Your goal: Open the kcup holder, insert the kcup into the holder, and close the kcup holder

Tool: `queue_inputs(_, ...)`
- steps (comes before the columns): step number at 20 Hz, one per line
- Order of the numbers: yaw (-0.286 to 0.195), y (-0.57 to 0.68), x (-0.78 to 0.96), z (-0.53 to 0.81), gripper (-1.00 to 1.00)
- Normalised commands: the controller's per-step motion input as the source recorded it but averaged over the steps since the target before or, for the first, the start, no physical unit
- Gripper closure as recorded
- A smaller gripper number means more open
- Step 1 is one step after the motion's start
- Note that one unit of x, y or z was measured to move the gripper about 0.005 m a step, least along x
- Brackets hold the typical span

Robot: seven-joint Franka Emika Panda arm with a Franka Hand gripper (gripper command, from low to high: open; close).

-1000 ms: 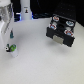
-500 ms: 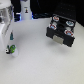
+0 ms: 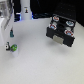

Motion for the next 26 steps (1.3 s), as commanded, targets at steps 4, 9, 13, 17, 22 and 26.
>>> queue_inputs(4, -0.009, 0.0, 0.51, 0.04, -1.0)
queue_inputs(9, -0.016, 0.04, 0.56, 0.13, -1.0)
queue_inputs(13, -0.005, 0.17, 0.42, 0.18, -1.0)
queue_inputs(17, 0.0, 0.06, 0.16, -0.01, -1.0)
queue_inputs(22, -0.025, -0.02, 0.0, -0.12, -1.0)
queue_inputs(26, -0.111, -0.06, 0.02, -0.33, -1.0)
